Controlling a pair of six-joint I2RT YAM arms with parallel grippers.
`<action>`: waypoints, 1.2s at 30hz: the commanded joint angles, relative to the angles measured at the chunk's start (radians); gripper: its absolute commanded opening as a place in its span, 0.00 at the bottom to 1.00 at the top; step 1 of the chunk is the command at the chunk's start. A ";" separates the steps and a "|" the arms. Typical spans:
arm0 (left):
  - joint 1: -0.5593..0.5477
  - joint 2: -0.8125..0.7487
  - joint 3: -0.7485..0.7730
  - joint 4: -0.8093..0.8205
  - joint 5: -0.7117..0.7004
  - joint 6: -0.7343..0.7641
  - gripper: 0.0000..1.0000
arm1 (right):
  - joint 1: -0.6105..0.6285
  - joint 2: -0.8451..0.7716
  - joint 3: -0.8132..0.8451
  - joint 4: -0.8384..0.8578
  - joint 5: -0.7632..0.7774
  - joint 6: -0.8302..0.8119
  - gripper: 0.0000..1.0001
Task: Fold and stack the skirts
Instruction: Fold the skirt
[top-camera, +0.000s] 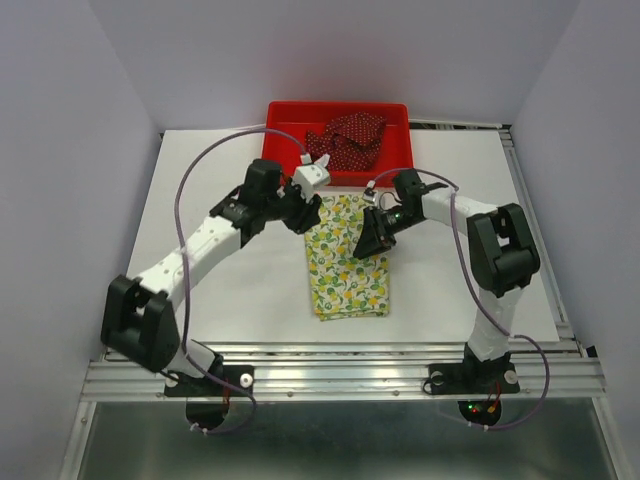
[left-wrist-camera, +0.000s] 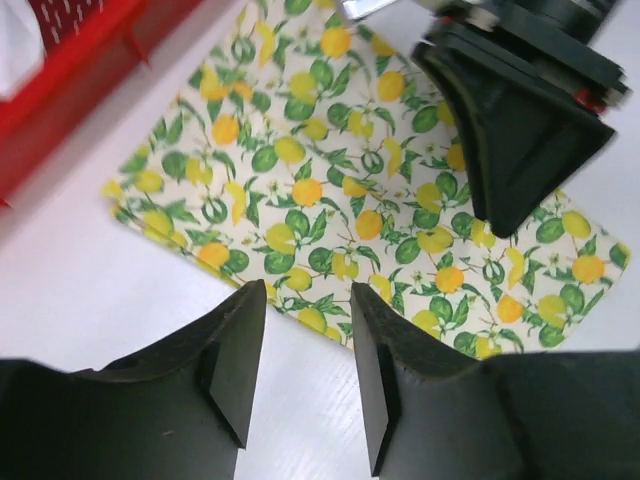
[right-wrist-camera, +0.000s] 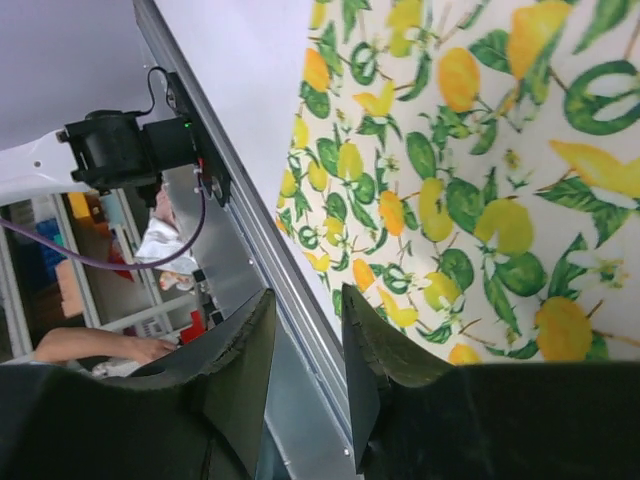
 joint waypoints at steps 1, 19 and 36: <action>-0.189 -0.215 -0.159 -0.039 -0.254 0.343 0.58 | 0.003 -0.058 0.018 -0.059 0.036 -0.074 0.38; -0.821 -0.096 -0.369 0.021 -0.618 0.320 0.68 | 0.025 0.140 -0.102 -0.136 0.134 -0.183 0.33; -0.815 0.074 -0.451 0.105 -0.589 0.365 0.58 | 0.025 0.148 -0.098 -0.136 0.174 -0.203 0.31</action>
